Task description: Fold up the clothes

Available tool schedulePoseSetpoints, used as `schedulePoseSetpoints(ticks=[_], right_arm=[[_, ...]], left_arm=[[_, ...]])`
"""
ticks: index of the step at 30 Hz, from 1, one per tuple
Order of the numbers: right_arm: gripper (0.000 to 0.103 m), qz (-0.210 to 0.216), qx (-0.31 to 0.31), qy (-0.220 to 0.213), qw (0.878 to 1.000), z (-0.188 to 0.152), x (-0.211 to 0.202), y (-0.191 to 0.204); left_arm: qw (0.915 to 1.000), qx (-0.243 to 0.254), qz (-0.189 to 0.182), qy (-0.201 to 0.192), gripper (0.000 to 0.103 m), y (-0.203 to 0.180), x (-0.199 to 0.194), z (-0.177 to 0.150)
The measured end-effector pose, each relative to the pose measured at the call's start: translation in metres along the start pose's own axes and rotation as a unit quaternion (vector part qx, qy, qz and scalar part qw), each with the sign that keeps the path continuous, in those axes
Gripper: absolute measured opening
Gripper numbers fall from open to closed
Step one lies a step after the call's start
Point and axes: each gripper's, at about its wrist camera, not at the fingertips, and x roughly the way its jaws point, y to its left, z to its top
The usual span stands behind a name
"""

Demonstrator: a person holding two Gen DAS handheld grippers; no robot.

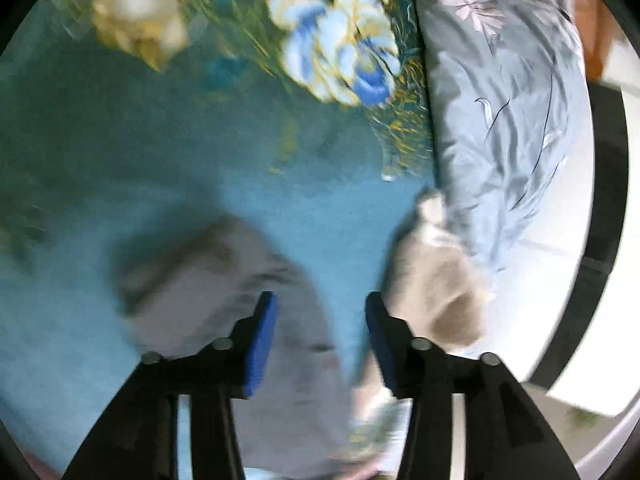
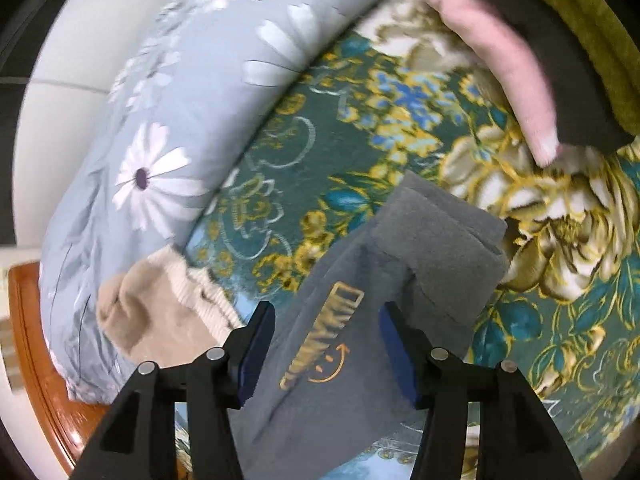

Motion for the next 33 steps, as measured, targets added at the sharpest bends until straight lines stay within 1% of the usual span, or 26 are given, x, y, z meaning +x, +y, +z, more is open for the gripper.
schedulePoseSetpoints(ticks=[2, 3, 4, 5, 8, 10, 12, 15, 16, 17, 18, 19, 20, 23, 26, 28, 29, 31, 33], right_arm=[[0.059, 0.003, -0.009, 0.005, 1.000, -0.014, -0.004, 0.001], [0.059, 0.005, -0.012, 0.009, 1.000, -0.021, -0.006, 0.001], [0.059, 0.007, -0.015, 0.014, 1.000, -0.028, -0.007, 0.001], [0.059, 0.007, -0.017, 0.018, 1.000, -0.036, -0.008, 0.000], [0.059, 0.002, -0.022, 0.036, 0.999, -0.060, -0.008, -0.001], [0.059, -0.004, -0.031, 0.048, 0.998, -0.075, -0.006, -0.001], [0.059, -0.010, -0.039, 0.055, 0.998, -0.087, -0.007, -0.002], [0.059, -0.013, -0.047, 0.063, 0.997, -0.101, -0.006, -0.002], [0.059, -0.014, -0.049, 0.065, 0.997, -0.104, -0.006, -0.003], [0.059, -0.016, -0.050, 0.067, 0.996, -0.108, -0.006, -0.003], [0.059, -0.017, -0.051, 0.069, 0.996, -0.112, -0.005, -0.003], [0.059, -0.018, -0.051, 0.071, 0.996, -0.115, -0.004, -0.004], [0.059, -0.018, -0.050, 0.073, 0.996, -0.118, -0.003, -0.004], [0.059, -0.020, -0.053, 0.080, 0.995, -0.129, 0.002, -0.008], [0.059, -0.022, -0.055, 0.083, 0.995, -0.139, 0.007, -0.014], [0.059, -0.017, -0.049, 0.079, 0.996, -0.142, 0.008, -0.022], [0.059, -0.014, -0.046, 0.077, 0.996, -0.143, 0.009, -0.026], [0.059, -0.007, -0.033, 0.074, 0.997, -0.144, 0.013, -0.037], [0.059, 0.000, -0.014, 0.072, 0.997, -0.143, 0.023, -0.049]], left_arm=[[0.9986, 0.021, 0.046, -0.013, 0.058, 0.026, -0.006, -0.013], [0.9981, 0.020, 0.058, -0.008, 0.058, 0.038, -0.004, -0.017], [0.9980, 0.012, 0.061, 0.004, 0.058, 0.051, 0.002, -0.020], [0.9983, 0.000, 0.057, 0.009, 0.058, 0.062, 0.007, -0.024], [0.9990, -0.036, 0.024, 0.007, 0.058, 0.088, 0.021, -0.035], [0.9991, -0.042, -0.001, -0.002, 0.060, 0.091, 0.029, -0.036], [0.9991, -0.040, -0.013, -0.003, 0.060, 0.090, 0.039, -0.035], [0.9989, -0.041, -0.020, -0.012, 0.058, 0.088, 0.049, -0.035], [0.9987, -0.042, -0.025, -0.015, 0.052, 0.087, 0.050, -0.035], [0.9985, -0.044, -0.027, -0.016, 0.042, 0.086, 0.050, -0.034], [0.9985, -0.045, -0.025, -0.017, 0.040, 0.084, 0.050, -0.033], [0.9985, -0.046, -0.023, -0.018, 0.030, 0.083, 0.049, -0.032], [0.9984, -0.047, -0.026, -0.019, 0.024, 0.080, 0.046, -0.030], [0.9985, -0.032, -0.034, -0.029, 0.016, 0.068, 0.028, -0.021], [0.9971, -0.001, -0.048, -0.059, 0.015, 0.052, -0.005, 0.000], [0.9953, 0.007, -0.038, -0.089, 0.015, 0.048, -0.027, 0.020], [0.9950, 0.003, -0.028, -0.096, 0.015, 0.050, -0.034, 0.030], [0.9956, -0.011, 0.000, -0.093, 0.016, 0.058, -0.040, 0.049], [0.9963, -0.017, 0.037, -0.076, 0.016, 0.064, -0.035, 0.061]])
